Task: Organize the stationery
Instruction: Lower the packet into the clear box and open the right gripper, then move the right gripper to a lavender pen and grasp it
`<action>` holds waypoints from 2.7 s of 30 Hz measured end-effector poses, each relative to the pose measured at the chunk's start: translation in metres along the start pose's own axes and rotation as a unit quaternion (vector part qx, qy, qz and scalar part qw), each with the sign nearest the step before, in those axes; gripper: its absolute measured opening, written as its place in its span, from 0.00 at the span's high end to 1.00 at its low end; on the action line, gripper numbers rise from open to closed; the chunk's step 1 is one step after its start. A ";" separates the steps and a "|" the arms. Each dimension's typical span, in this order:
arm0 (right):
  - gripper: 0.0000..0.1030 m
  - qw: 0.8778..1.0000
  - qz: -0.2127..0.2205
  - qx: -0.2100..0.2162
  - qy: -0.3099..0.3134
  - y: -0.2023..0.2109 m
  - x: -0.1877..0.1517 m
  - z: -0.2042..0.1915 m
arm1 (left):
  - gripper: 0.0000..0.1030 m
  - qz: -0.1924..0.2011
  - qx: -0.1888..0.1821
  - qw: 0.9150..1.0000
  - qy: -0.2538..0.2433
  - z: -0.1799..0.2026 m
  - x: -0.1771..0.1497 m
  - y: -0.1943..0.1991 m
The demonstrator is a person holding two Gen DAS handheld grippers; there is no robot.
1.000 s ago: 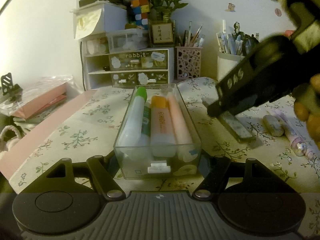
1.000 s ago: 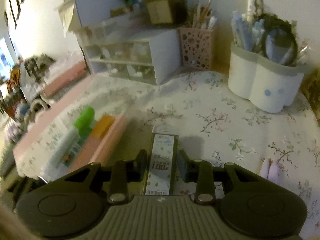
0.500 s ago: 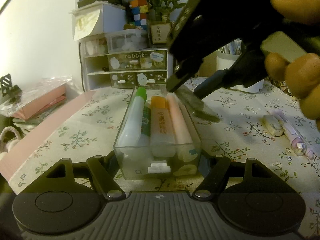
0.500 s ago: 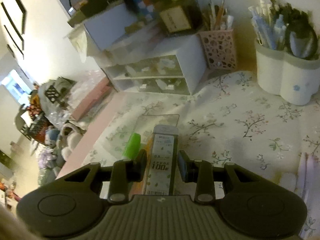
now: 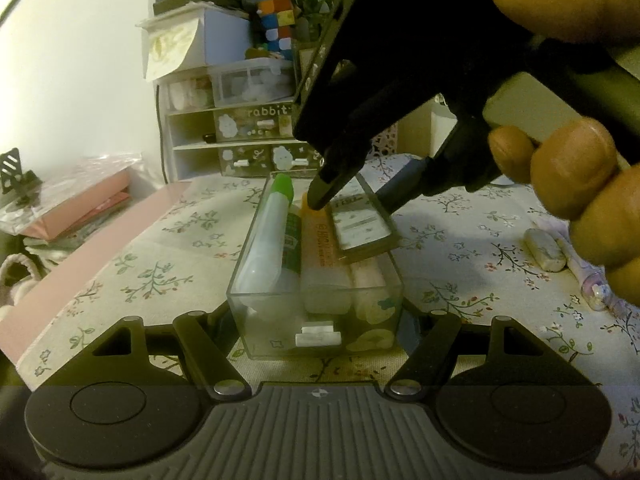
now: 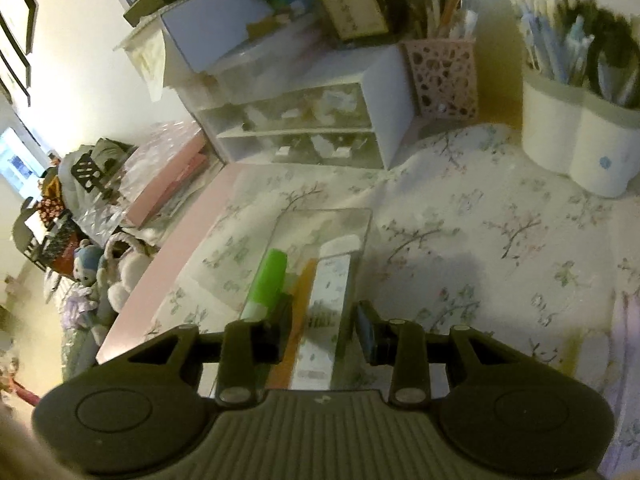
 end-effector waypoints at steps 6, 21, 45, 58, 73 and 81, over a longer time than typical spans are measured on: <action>0.77 1.000 0.002 0.008 -0.002 0.004 0.002 0.007 | 0.29 0.000 0.000 1.000 0.000 0.000 0.000 0.000; 0.90 0.988 -0.015 0.086 -0.129 0.000 0.004 0.020 | 0.29 -0.002 -0.001 1.000 -0.001 0.000 0.001 -0.001; 0.85 0.985 -0.027 0.126 -0.117 0.000 0.002 0.012 | 0.29 -0.004 -0.001 1.000 -0.001 0.001 0.002 -0.001; 0.85 0.985 0.000 0.134 -0.107 0.014 0.004 0.017 | 0.29 -0.003 0.000 1.000 -0.002 0.001 0.001 -0.002; 0.70 0.988 0.062 -0.096 -0.103 0.083 -0.007 0.139 | 0.30 -0.007 0.001 1.000 0.005 0.003 0.004 -0.003; 0.70 0.991 0.041 -0.110 -0.068 0.093 -0.029 0.140 | 0.30 -0.019 -0.004 1.000 0.005 0.014 0.011 -0.011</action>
Point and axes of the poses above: each gripper's, at about its wrist camera, not at the fingertips, and y roughly against the way its jaws point, z to its right, x to its top, the point moved 1 cm from there along -y, roughly the way its jaws point, and after that the axes turned 4 degrees about z, right-handed, at the moved point
